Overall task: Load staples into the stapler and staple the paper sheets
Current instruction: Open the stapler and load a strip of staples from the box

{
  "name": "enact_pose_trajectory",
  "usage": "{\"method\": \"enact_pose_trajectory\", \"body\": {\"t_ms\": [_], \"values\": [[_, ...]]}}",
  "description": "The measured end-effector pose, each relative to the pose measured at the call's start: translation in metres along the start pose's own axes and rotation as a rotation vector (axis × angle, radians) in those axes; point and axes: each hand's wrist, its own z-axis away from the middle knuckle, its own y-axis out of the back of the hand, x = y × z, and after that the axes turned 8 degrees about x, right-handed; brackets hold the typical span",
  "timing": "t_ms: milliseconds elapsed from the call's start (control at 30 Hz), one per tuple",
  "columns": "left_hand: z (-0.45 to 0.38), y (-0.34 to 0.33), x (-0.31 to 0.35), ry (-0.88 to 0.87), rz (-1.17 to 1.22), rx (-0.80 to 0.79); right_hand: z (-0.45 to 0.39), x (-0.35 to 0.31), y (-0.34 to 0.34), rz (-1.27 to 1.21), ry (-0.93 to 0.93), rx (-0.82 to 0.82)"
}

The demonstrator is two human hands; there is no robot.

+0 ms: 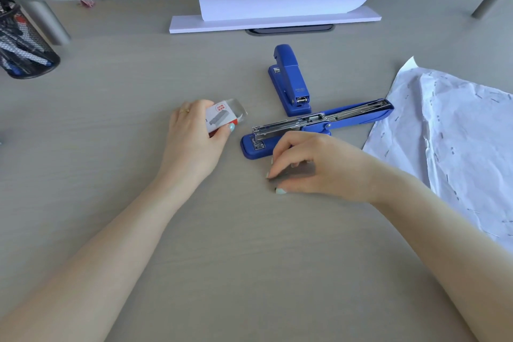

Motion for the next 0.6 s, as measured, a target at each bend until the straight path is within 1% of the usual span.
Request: {"method": "enact_pose_trajectory", "body": {"t_ms": [100,167,233,300,367,433,500,600], "values": [[-0.001,-0.003,-0.002,-0.003,-0.087,-0.056,-0.001,0.001,-0.004,-0.007,0.010,0.040],[-0.001,-0.002,-0.001,-0.011,-0.097,-0.049,0.000,0.000,-0.005,-0.023,-0.007,0.086],[0.002,0.004,0.005,-0.082,0.002,0.036,0.000,-0.003,-0.003,-0.105,-0.031,0.168],[0.006,0.011,0.015,-0.201,0.095,0.132,0.000,-0.005,0.000,-0.211,-0.050,0.307],[0.015,0.015,0.027,-0.294,0.118,0.157,-0.001,-0.006,0.002,-0.266,-0.058,0.447],[0.025,0.015,0.038,-0.323,0.121,0.109,-0.002,-0.008,0.002,-0.254,-0.043,0.512],[0.031,0.012,0.044,-0.330,0.119,0.050,-0.002,-0.011,0.000,-0.217,-0.014,0.517],[0.034,0.008,0.044,-0.331,0.131,0.009,-0.002,-0.013,-0.005,-0.172,0.029,0.509]]}}
